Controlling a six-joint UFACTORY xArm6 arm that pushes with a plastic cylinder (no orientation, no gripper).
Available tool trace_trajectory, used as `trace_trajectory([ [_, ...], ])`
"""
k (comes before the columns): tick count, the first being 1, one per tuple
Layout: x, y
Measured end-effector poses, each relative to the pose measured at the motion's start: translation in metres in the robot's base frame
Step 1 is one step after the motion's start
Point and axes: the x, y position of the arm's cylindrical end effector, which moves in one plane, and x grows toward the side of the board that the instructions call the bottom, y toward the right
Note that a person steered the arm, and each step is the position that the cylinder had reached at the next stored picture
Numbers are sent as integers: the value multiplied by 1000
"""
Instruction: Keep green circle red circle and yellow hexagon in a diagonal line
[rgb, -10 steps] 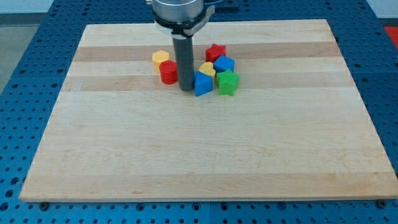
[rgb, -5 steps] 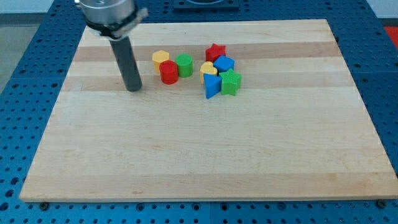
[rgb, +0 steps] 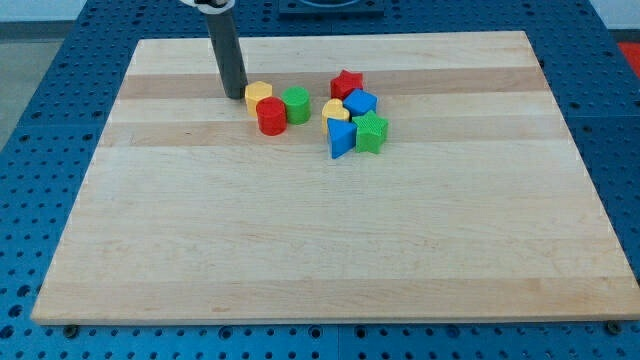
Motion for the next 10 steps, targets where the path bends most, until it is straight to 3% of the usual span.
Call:
trace_trajectory([
  [3,12,47],
  [5,13,35],
  [7,40,2],
  [10,74,46],
])
